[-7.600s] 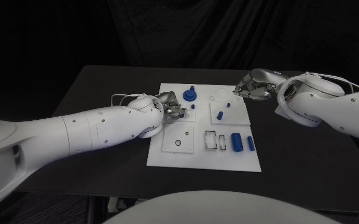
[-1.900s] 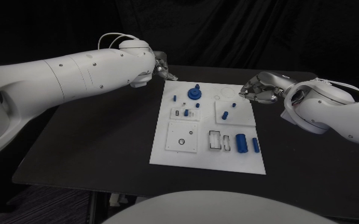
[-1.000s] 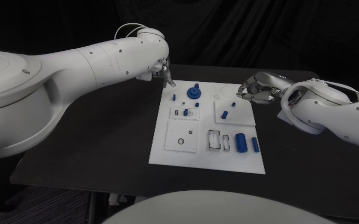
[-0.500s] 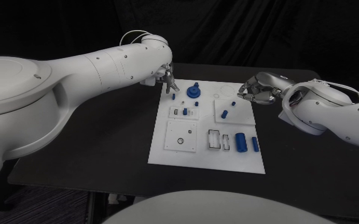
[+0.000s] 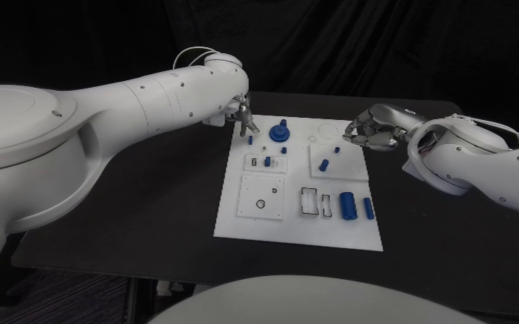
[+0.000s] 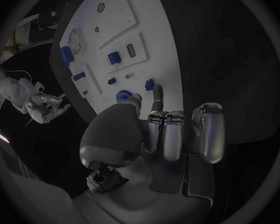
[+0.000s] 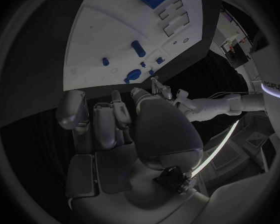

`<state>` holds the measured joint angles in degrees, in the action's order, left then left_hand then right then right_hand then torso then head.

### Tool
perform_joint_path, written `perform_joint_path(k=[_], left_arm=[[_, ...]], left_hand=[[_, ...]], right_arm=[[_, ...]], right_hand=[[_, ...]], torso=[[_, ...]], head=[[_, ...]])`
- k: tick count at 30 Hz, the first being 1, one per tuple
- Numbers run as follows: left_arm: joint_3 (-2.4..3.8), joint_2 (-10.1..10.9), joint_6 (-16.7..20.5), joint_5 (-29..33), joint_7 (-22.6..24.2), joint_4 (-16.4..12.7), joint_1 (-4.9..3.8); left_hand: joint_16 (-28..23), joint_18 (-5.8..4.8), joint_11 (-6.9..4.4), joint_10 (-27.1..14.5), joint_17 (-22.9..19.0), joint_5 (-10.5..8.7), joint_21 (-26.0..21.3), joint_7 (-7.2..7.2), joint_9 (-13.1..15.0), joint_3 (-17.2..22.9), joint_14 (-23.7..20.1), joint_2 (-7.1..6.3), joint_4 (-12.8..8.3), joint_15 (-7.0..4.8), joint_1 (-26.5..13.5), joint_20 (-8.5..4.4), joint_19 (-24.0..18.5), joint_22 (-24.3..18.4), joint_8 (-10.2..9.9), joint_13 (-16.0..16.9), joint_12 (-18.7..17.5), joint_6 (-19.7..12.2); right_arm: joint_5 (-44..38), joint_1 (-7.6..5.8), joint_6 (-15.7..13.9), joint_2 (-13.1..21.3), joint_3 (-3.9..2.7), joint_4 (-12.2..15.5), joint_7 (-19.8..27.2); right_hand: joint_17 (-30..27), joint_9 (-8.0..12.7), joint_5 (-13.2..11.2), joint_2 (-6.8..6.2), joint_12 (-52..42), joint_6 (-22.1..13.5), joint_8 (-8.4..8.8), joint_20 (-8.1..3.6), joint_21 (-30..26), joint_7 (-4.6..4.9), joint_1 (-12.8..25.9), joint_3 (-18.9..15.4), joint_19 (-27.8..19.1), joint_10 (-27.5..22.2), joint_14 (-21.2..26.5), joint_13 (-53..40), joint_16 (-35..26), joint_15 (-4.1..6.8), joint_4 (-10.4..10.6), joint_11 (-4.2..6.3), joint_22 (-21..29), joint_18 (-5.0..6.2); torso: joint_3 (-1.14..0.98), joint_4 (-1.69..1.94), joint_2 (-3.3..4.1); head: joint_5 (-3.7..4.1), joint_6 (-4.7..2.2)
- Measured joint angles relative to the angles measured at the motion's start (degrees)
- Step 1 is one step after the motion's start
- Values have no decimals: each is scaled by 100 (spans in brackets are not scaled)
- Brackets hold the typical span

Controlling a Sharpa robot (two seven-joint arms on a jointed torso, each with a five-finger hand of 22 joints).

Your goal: Assemble the parts on the task board

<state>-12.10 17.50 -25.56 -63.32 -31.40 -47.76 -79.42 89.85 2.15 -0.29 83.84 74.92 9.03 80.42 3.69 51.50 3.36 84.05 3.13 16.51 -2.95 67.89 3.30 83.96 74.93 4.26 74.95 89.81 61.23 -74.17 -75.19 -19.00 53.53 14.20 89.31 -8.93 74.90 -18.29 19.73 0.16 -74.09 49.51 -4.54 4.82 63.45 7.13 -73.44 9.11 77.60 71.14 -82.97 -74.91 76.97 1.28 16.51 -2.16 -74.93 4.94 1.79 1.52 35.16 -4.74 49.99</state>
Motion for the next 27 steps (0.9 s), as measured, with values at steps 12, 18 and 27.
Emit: perform_joint_path(k=[12, 18, 27], left_arm=[[0, -46, 47, 4, 9, 47, 27], [0, -61, 59, 5, 15, 89, 72], [0, -76, 63, 7, 15, 133, 156]], left_hand=[[0, 0, -1, -1, 2, 59, -20, 0, 0, 56, 0, 0, -24, -1, 0, 0, 0, 0, 0, 0, 0, 0], [0, 0, -1, -1, 2, 81, -20, 0, 0, 88, 0, 0, -24, -1, 0, 0, 0, -1, 0, 0, 0, 0], [0, 0, -2, -2, 1, 148, -43, 0, 7, 158, 0, 0, -47, -1, 0, 0, 0, -1, 0, 0, 0, 0]], right_arm=[[0, 0, -5, 2, 0, 6, 3], [0, 0, -9, 1, 0, 9, 4], [0, 0, -18, -1, 0, 11, 7]], right_hand=[[0, -1, 0, 0, 0, 0, 0, 0, 0, 0, 0, 0, 0, 0, 0, 0, 0, 0, 0, 0, 1, 0], [0, -1, 0, 0, 0, 0, 0, 0, 0, 0, 0, 0, 0, 0, 0, 0, 0, 0, 0, 0, 1, 0], [0, 4, 21, 0, 0, 0, 0, 0, 0, 0, 0, 0, 0, 0, 0, 0, 0, 0, 0, 0, 1, 0]], torso=[[-3, 5, -5], [-3, 5, -5], [-3, 7, -7]], head=[[26, 0], [38, 0], [58, 0]])
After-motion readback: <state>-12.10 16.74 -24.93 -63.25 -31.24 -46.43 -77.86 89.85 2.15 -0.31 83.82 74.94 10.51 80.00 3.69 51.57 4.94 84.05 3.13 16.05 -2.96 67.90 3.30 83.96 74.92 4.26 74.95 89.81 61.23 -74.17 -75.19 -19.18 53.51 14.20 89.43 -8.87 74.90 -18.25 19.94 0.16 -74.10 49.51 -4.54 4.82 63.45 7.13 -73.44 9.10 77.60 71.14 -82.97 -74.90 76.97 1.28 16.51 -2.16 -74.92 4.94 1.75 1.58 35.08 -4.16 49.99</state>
